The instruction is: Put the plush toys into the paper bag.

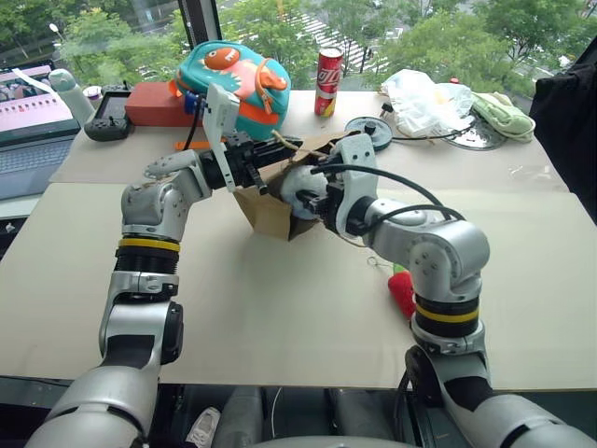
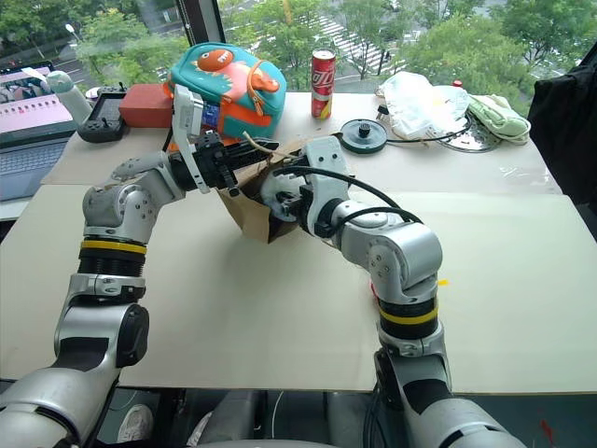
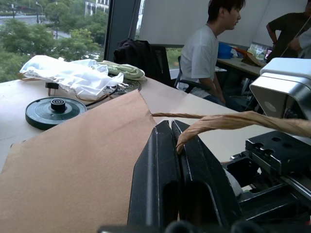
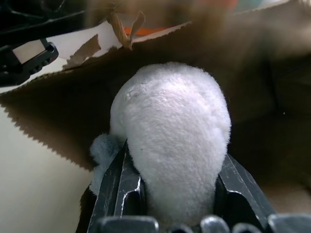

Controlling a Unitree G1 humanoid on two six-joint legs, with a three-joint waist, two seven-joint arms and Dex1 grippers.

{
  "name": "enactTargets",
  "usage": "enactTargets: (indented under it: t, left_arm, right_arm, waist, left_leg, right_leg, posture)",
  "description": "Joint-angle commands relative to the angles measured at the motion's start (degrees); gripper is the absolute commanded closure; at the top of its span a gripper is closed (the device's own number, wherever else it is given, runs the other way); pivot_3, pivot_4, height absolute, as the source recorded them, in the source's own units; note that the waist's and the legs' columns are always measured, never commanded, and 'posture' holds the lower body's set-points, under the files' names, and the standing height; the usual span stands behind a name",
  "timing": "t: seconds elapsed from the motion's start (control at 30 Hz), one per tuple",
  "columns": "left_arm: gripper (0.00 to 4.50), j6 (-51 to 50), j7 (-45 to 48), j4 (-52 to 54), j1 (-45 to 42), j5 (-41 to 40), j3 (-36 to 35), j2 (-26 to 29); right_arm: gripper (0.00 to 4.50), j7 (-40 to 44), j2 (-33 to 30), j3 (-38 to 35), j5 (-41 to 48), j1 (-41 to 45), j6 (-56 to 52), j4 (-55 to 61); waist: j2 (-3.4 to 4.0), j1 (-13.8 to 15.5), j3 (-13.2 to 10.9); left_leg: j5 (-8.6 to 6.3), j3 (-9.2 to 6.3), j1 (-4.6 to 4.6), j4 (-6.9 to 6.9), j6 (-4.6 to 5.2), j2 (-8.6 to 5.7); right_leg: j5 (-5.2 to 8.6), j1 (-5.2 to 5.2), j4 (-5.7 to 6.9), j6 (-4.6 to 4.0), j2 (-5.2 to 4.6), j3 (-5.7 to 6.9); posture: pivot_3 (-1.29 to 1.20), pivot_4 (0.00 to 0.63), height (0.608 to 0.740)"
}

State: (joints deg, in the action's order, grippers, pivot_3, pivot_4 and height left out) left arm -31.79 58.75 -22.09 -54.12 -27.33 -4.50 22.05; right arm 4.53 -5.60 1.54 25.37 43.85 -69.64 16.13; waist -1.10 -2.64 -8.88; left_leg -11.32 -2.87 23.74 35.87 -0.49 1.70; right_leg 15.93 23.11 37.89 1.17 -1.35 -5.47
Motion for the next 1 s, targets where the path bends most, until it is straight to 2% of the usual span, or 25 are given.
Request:
enactTargets:
  t: [0.03, 0.1, 0.13, 0.23, 0.53, 0.63, 0.73, 0.93, 1.0]
  left_arm:
    - [4.5, 0.2, 0.4, 1.0, -1.4, -1.0, -0.5, 0.2]
    - [4.5, 0.2, 0.4, 1.0, -1.3, -0.9, -0.5, 0.2]
    - [4.5, 0.3, 0.5, 1.0, -1.3, -0.8, -0.5, 0.2]
    - [4.5, 0.4, 0.6, 0.9, -1.2, -0.8, -0.5, 0.2]
    - [4.5, 0.5, 0.8, 1.2, -0.8, -0.6, -0.3, 0.2]
    - [4.5, 0.5, 0.8, 1.1, -0.9, -0.6, -0.3, 0.2]
    - [4.5, 0.5, 0.9, 1.0, -0.9, -0.6, -0.2, 0.2]
    - [4.5, 0.5, 1.0, 0.9, -0.7, -0.6, -0.1, 0.3]
    - [4.5, 0.4, 1.0, 0.9, -0.7, -0.6, -0.1, 0.3]
  right_arm:
    - [1.9, 0.9, 0.4, -0.5, -0.6, 1.8, 3.5, 0.4]
    - [1.32, 1.3, 0.8, -0.7, -0.3, 1.9, 3.4, 0.6]
    - [0.86, 1.3, 0.9, -0.8, -0.2, 2.0, 3.3, 0.6]
    - [0.05, 1.4, 1.0, -0.7, -0.2, 2.1, 3.0, 0.9]
    - [0.05, 1.1, -0.6, -3.9, 0.6, 1.9, -0.1, 4.6]
    - [0.05, 2.7, -4.3, -7.7, 2.7, 0.1, -3.6, 10.1]
    - [0.05, 7.1, -11.8, -11.8, 6.5, -5.4, -8.9, 18.6]
    - [0.05, 12.7, -27.7, -20.7, 9.3, -17.8, -17.3, 28.2]
    - [0.05, 13.5, -30.6, -22.3, 9.5, -21.9, -19.5, 30.3]
  waist:
    - [0.0, 0.0, 0.0]
    - [0.0, 0.0, 0.0]
    - [0.0, 0.0, 0.0]
    - [0.0, 0.0, 0.0]
    - [0.0, 0.0, 0.0]
    - [0.0, 0.2, 0.0]
    - [0.0, 0.5, 0.0]
    - [0.0, 0.3, 0.0]
    - [0.0, 0.1, 0.0]
  left_leg:
    - [0.0, 0.0, 0.01, 0.0, 0.0, -0.01]
    - [0.0, 0.0, 0.02, 0.0, 0.0, -0.01]
    - [0.0, 0.0, 0.02, 0.0, 0.0, 0.0]
    - [0.0, -0.01, 0.02, 0.0, 0.0, 0.0]
    - [0.0, -0.01, 0.02, 0.01, 0.0, 0.0]
    - [0.0, -0.01, 0.02, 0.01, 0.0, -0.01]
    - [0.0, -0.06, 0.08, 0.01, 0.0, -0.05]
    - [-0.01, -0.04, 0.15, 0.0, 0.02, -0.09]
    - [-0.01, -0.03, 0.11, 0.01, 0.02, -0.09]
  right_leg:
    - [0.0, 0.01, 0.06, 0.0, -0.01, 0.0]
    - [0.0, 0.01, 0.06, 0.0, -0.01, 0.0]
    - [0.0, 0.01, 0.06, 0.0, -0.01, 0.0]
    - [0.0, 0.01, 0.06, 0.0, -0.01, 0.01]
    - [0.0, 0.01, 0.07, 0.0, -0.01, 0.01]
    - [0.0, 0.01, 0.06, 0.0, -0.01, 0.01]
    - [0.0, -0.01, 0.01, 0.0, -0.05, 0.05]
    - [0.01, -0.03, -0.28, 0.01, -0.1, 0.04]
    - [0.01, -0.03, -0.38, 0.02, -0.09, 0.02]
  posture:
    - [0.0, 0.15, 0.739]
    - [0.0, 0.15, 0.739]
    - [0.0, 0.15, 0.739]
    - [0.0, 0.15, 0.739]
    - [0.0, 0.15, 0.739]
    - [0.0, 0.15, 0.739]
    - [0.0, 0.15, 0.739]
    - [0.0, 0.15, 0.739]
    - [0.0, 0.15, 0.739]
